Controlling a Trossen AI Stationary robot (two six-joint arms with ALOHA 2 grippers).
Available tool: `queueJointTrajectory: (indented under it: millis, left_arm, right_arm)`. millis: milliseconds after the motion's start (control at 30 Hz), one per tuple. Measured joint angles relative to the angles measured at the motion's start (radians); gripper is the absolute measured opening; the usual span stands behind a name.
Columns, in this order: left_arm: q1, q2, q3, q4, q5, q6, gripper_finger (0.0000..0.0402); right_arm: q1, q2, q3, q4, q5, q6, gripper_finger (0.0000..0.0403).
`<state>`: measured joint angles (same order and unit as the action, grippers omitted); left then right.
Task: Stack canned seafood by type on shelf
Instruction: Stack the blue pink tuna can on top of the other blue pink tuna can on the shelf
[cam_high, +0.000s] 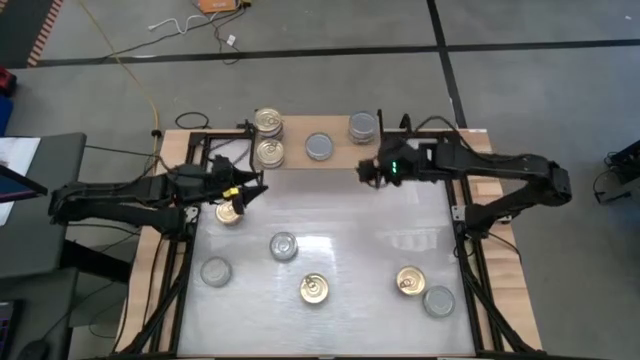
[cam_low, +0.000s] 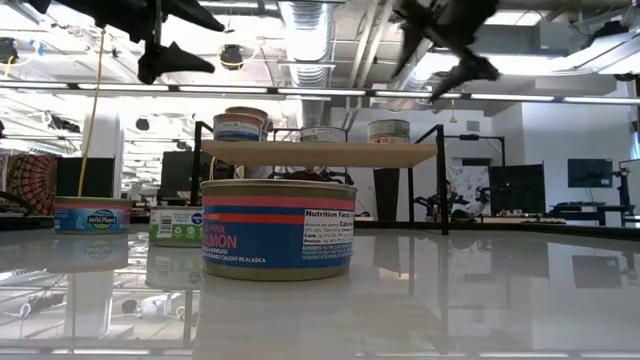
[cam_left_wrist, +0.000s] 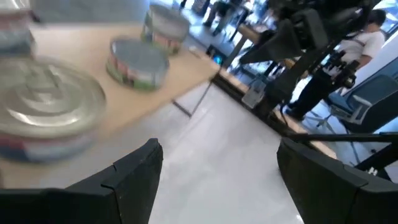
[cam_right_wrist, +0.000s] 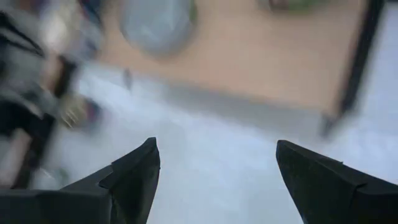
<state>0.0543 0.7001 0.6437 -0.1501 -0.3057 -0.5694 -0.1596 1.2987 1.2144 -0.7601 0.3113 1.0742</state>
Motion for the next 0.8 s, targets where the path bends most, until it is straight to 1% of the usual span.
queueJointTrajectory:
  millis: [133, 200, 267, 367, 433, 533, 633, 800]
  left_arm:
    - [-0.126, 0.108, 0.000, 0.011, -0.131, -0.088, 0.0300]
    - [-0.196, 0.168, 0.000, 0.046, -0.196, -0.141, 0.0300]
    - [-0.258, 0.224, 0.000, 0.085, -0.254, -0.203, 0.0300]
    - [-0.335, 0.302, 0.000, 0.144, -0.315, -0.288, 0.0300]
    - [-0.382, 0.350, 0.009, 0.147, -0.360, -0.351, 0.0300]
    - [-0.445, 0.424, 0.066, 0.091, -0.422, -0.440, 0.0299]
    - [-0.502, 0.495, 0.150, 0.016, -0.465, -0.485, 0.0299]
    - [-0.560, 0.598, 0.293, -0.169, -0.478, -0.562, 0.0299]
  right_arm:
    - [0.085, -0.011, 0.000, -0.198, -0.001, 0.058, 0.0342]
    - [0.136, -0.010, 0.000, -0.274, 0.000, 0.083, 0.0342]
    - [0.189, -0.002, 0.000, -0.322, -0.004, 0.088, 0.0342]
    - [0.276, -0.002, -0.002, -0.364, -0.020, 0.093, 0.0342]
    - [0.338, -0.004, -0.002, -0.402, -0.022, 0.121, 0.0342]
    - [0.444, -0.005, -0.002, -0.495, -0.022, 0.188, 0.0342]
    - [0.554, -0.002, -0.002, -0.566, -0.035, 0.255, 0.0342]
    - [0.709, -0.003, -0.038, -0.565, -0.087, 0.297, 0.0342]
